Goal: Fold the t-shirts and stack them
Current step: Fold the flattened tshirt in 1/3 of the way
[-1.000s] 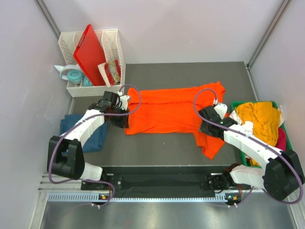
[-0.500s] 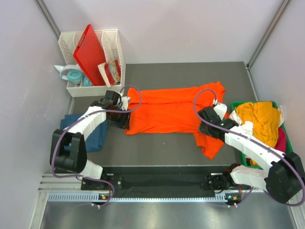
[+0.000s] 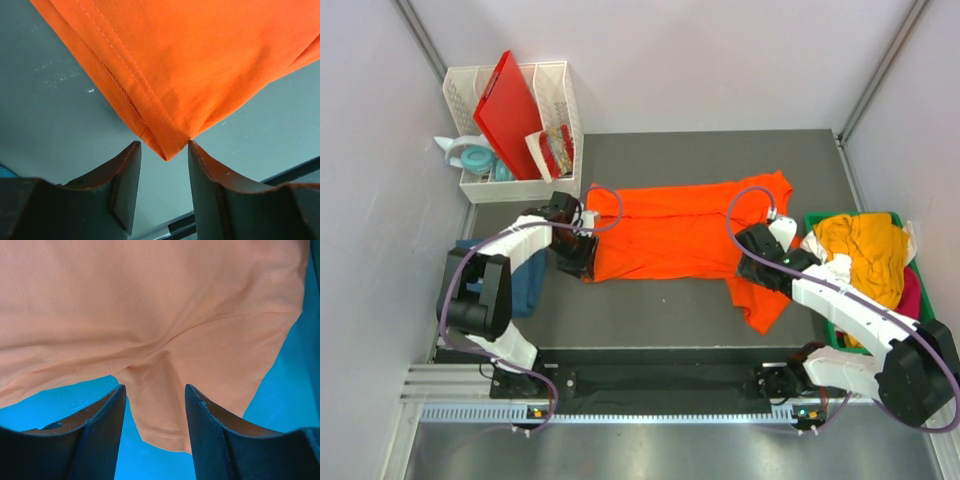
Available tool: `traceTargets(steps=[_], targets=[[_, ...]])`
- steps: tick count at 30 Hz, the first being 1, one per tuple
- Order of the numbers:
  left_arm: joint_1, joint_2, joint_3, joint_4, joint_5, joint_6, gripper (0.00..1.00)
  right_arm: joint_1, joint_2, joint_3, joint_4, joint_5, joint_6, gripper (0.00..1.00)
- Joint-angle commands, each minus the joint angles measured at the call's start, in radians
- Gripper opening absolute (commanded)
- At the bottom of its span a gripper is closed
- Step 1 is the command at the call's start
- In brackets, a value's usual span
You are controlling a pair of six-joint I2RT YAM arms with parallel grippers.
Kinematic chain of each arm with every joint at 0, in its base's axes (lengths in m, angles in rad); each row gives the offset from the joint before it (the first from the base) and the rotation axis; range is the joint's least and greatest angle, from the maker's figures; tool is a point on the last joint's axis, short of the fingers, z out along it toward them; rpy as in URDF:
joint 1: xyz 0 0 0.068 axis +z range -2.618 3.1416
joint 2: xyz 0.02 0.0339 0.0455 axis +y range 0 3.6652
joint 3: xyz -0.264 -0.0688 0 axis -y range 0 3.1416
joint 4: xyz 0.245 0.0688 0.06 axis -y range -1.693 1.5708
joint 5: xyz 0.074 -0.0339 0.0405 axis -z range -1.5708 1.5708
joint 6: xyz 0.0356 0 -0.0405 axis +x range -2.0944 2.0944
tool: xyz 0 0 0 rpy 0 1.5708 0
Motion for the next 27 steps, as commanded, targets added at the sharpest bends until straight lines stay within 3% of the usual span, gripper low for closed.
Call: traceTargets(steps=[1,5,9,12,14,16,19,22,23,27], targets=[[-0.003,0.014,0.039,-0.003,0.015,-0.003,0.47,0.015,-0.021,-0.007,0.011,0.027,0.01,0.51],[-0.003,0.009,0.042,0.001,-0.009,-0.002,0.45,0.018,-0.037,-0.019,0.014,0.023,0.016,0.51],[-0.002,-0.165,-0.004,0.088,-0.04,-0.003,0.45,0.023,-0.074,-0.041,0.016,0.032,0.019,0.51],[-0.002,-0.335,-0.068,0.246,-0.099,-0.025,0.47,0.025,-0.101,-0.056,0.021,0.04,0.013,0.5],[0.001,-0.409,-0.12,0.381,-0.216,-0.064,0.5,0.025,-0.103,-0.053,0.016,0.043,0.003,0.51],[0.01,-0.387,-0.101,0.399,-0.336,-0.095,0.52,0.025,-0.094,-0.042,0.007,0.047,-0.002,0.51],[0.033,-0.35,-0.137,0.454,-0.382,-0.094,0.52,0.026,-0.08,-0.023,-0.004,0.055,-0.008,0.51],[0.107,-0.388,-0.293,0.646,-0.284,-0.074,0.51,0.032,-0.074,-0.003,-0.016,0.056,-0.01,0.5],[0.139,-0.431,-0.343,0.797,-0.279,-0.068,0.52,0.035,-0.072,0.002,-0.021,0.056,-0.008,0.51],[0.161,-0.523,-0.606,1.131,-0.278,0.021,0.54,0.049,-0.068,0.005,-0.038,0.069,-0.004,0.51]])
